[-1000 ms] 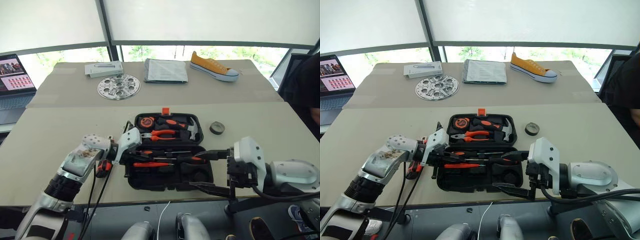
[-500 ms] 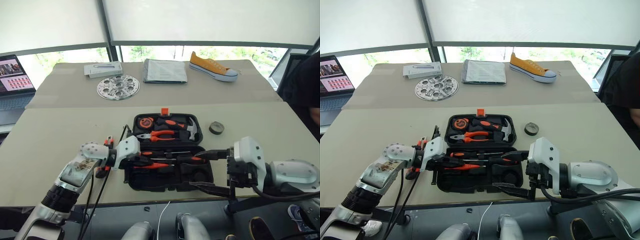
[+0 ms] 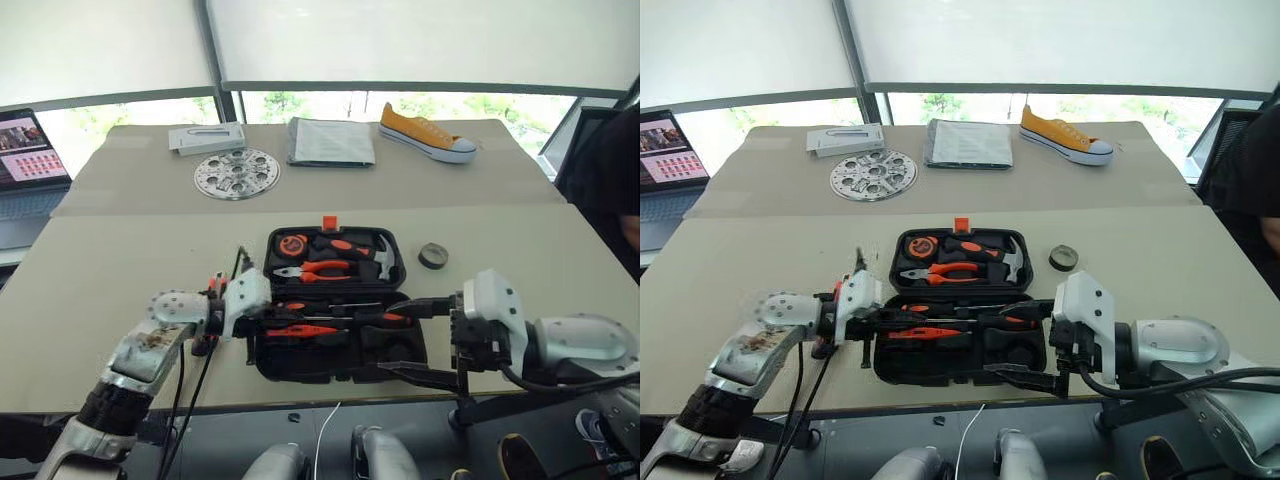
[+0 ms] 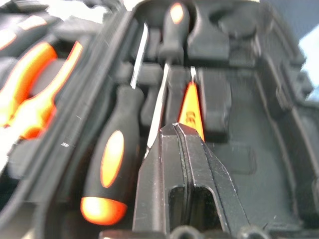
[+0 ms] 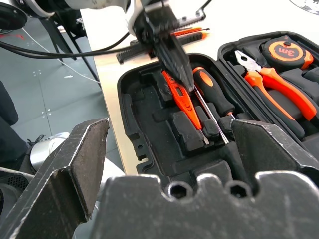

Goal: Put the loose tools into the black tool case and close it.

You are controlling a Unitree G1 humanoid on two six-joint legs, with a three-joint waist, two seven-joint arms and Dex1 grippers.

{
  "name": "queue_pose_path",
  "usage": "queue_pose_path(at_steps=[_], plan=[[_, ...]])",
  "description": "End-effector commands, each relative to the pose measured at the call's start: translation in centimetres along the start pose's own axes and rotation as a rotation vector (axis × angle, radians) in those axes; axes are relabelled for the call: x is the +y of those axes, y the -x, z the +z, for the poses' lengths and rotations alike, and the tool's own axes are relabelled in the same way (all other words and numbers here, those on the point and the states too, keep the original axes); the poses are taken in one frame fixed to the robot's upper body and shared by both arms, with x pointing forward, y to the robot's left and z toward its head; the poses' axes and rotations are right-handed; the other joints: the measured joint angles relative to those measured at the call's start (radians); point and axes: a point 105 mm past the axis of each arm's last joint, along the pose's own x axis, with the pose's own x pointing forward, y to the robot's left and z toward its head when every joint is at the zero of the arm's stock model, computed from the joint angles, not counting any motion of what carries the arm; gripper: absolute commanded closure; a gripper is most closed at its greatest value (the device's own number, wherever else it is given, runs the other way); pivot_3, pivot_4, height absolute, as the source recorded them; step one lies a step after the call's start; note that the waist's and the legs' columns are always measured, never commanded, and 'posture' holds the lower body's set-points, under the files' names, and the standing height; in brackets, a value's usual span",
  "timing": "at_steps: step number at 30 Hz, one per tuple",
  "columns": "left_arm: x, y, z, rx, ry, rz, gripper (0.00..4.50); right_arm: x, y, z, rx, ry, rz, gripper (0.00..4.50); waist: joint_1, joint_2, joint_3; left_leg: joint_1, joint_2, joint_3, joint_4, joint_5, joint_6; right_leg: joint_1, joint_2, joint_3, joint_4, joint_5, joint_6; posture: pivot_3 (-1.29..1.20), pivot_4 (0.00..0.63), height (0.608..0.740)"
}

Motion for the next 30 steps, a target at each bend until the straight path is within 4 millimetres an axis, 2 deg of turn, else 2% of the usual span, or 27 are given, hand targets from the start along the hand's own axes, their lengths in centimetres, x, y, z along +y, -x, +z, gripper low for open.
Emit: queue_pose_path(at_steps=[1,5,6,9,10,14,17,21,25,30], plan=[[1.8,4.1,2.3,-0.055,0.047,0.218,3.06,-1.3,0.1,1.4,-0.044,0.064,0.002,0.0,-0.005,0.0,0.0,0.0,0.0,0.0,0.0,0.0,0.0,0.0,0.001,0.0,0.0,0.0,0.0,0.0,0.15,0.74],[2.2,8.8,1.1,-0.024,0.15,0.486,1.57,-2.2,-0.3,2.0,-0.06,0.094,0.045,0.0,-0.008,0.0,0.0,0.001,0.001,0.0,-0.002,0.0,0.0,0.0,0.001,0.0,0.0,0.0,0.0,0.0,0.15,0.74],[1.9,9.9,0.5,-0.002,0.176,0.548,1.36,-2.4,-0.5,2.1,-0.062,0.1,0.06,0.0,-0.007,0.0,0.0,0.001,0.001,0.0,-0.002,0.0,0.0,0.0,0.001,0.0,0.0,0.0,0.0,0.0,0.15,0.74],[0.6,12.4,-1.3,0.058,0.231,0.697,0.19,-2.5,-0.8,2.1,-0.06,0.115,0.1,0.0,-0.003,0.0,0.0,0.001,0.0,0.0,-0.003,0.0,0.0,-0.001,0.001,0.0,-0.001,0.0,0.0,0.0,0.15,0.74],[0.0,13.1,-1.9,0.079,0.249,0.743,0.04,-2.6,-0.9,2.1,-0.056,0.122,0.111,0.0,0.0,0.0,0.0,0.001,0.0,0.0,-0.003,-0.001,-0.002,0.0,0.001,0.0,-0.001,0.0,0.0,0.0,0.15,0.74],[-2.3,14.2,-3.3,0.135,0.314,0.864,0.04,-2.7,-1.2,2.0,-0.055,0.132,0.142,0.0,0.009,-0.001,0.0,0.001,-0.001,0.0,-0.002,-0.003,-0.005,0.002,0.0,0.0,-0.001,0.0,0.0,0.0,0.15,0.74],[-3.0,13.0,-2.9,0.123,0.379,0.91,0.04,-2.6,-1.5,1.8,-0.059,0.123,0.168,0.0,0.021,-0.001,0.0,0.001,0.0,0.0,-0.002,-0.003,-0.005,0.002,0.0,0.0,-0.001,0.0,0.001,0.0,0.15,0.74],[-2.3,12.0,-3.5,0.171,0.468,0.972,0.04,-2.3,-1.9,1.6,-0.062,0.122,0.178,0.0,0.029,-0.001,0.0,0.001,0.0,0.0,-0.002,-0.003,-0.006,0.002,0.0,0.0,0.001,0.0,0.001,0.0,0.15,0.74],[-1.4,10.2,-3.5,0.19,0.539,0.949,0.04,-2.1,-2.1,1.7,-0.074,0.132,0.161,0.0,0.024,-0.001,0.0,0.002,0.0,0.0,-0.002,-0.003,-0.006,0.002,0.001,0.001,0.001,0.0,0.0,0.0,0.15,0.74],[-0.7,8.4,-4.5,0.253,0.599,0.933,0.04,-1.5,-2.3,1.7,-0.08,0.143,0.154,0.0,0.022,-0.001,0.0,0.002,0.0,0.0,-0.002,-0.003,-0.006,0.001,0.001,0.0,0.001,0.0,0.0,0.0,0.15,0.74]])
